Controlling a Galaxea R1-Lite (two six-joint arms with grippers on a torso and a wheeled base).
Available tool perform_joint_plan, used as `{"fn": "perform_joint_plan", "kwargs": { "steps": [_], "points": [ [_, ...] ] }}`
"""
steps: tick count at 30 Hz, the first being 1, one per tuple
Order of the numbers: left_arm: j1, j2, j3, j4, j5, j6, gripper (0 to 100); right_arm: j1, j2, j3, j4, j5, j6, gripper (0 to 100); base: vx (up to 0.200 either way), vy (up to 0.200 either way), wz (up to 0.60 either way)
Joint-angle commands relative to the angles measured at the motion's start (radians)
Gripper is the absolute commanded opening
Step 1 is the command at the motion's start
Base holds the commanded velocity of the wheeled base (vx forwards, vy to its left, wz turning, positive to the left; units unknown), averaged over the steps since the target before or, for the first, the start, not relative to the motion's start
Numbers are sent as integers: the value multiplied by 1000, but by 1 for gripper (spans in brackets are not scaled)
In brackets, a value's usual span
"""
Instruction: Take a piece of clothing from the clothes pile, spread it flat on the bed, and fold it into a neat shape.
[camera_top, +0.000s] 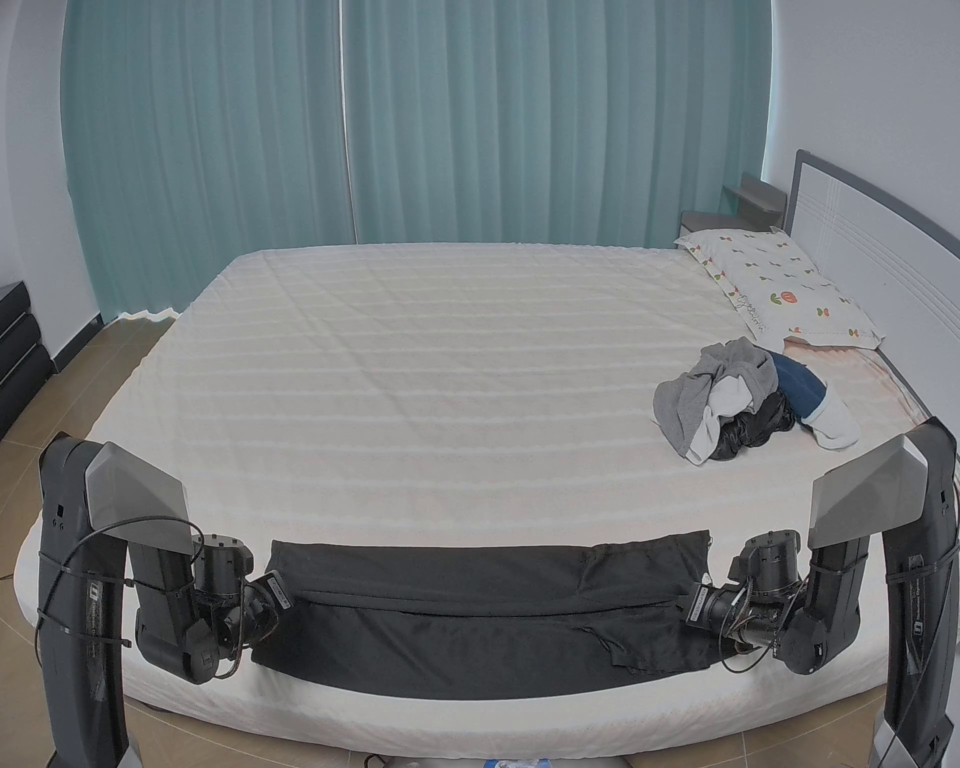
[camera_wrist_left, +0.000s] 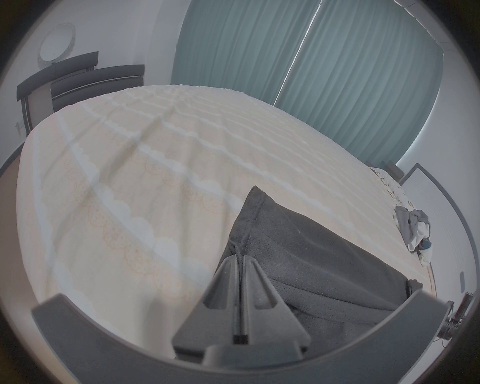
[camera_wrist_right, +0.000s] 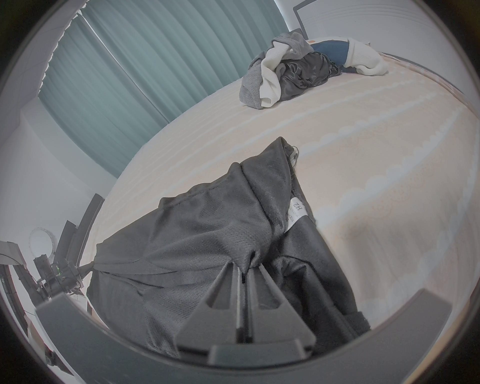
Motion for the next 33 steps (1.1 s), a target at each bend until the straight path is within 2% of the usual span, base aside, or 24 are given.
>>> {"fn": "perform_joint_plan", "kwargs": {
  "steps": [1,5,6,12,18,22,27,31,33],
  "points": [
    [-1,4,5,0,1,0,0,0,11,2,0,-1,-3,0,0,0,0],
    [-1,4,16,0,1,0,0,0,11,1,-1,1,-1,0,0,0,0],
    [-1,3,19,0,1,0,100,0,9,1,-3,1,-1,100,0,0,0],
    [13,-59,56,-3,-6,-7,100,-11,-40,2,-18,1,10,100,0,0,0],
    [62,-135,59,-1,-58,-13,100,-50,-124,-1,-17,7,13,100,0,0,0],
    [74,-163,36,-1,-111,-77,100,-79,-142,-15,-15,13,42,100,0,0,0],
    [66,-132,-64,13,-168,-191,100,-82,-107,-32,-7,76,80,100,0,0,0],
    [57,-79,-87,17,-167,-181,100,-97,-72,-47,-7,81,86,100,0,0,0],
    [54,-62,-77,39,-167,-131,100,-103,-47,-55,-9,82,86,100,0,0,0]
  ]
}}
